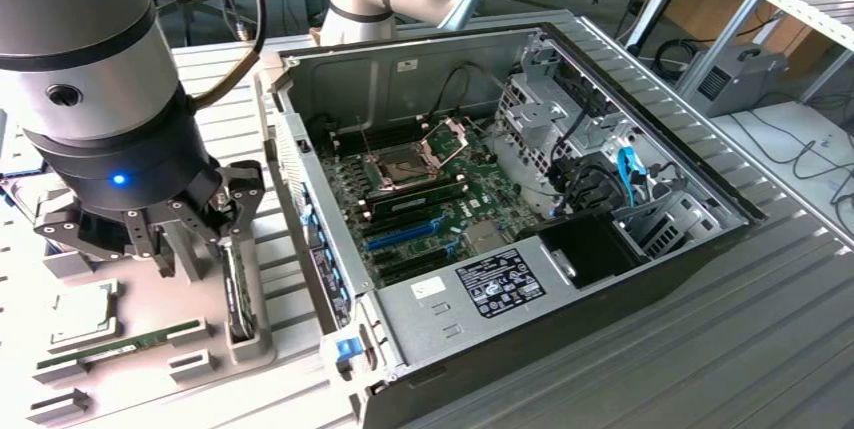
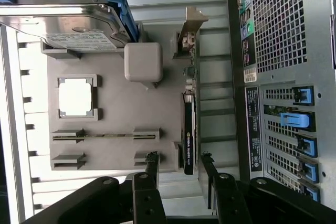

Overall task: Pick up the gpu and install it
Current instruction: 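Pick up the gpu and move the gpu toward the slot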

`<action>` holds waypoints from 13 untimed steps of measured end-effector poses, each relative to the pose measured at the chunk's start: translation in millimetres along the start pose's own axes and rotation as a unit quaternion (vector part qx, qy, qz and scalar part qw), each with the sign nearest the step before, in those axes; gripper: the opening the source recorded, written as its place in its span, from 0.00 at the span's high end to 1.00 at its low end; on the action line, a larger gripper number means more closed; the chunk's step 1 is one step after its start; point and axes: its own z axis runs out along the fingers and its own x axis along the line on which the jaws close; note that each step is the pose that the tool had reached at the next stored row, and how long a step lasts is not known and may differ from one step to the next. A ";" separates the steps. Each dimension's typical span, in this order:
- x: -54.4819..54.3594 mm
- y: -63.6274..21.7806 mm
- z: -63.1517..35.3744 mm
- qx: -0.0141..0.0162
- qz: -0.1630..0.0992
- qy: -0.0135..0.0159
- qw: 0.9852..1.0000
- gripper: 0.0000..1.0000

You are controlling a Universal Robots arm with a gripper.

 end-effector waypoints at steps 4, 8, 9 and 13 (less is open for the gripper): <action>0.7 -0.1 1.0 0.000 0.000 0.000 1.000 0.56; -2.1 4.9 10.9 0.001 0.000 0.000 1.000 0.56; -11.4 9.0 26.9 0.008 0.000 0.000 1.000 0.56; -14.8 38.1 69.2 0.010 0.000 0.001 1.000 0.56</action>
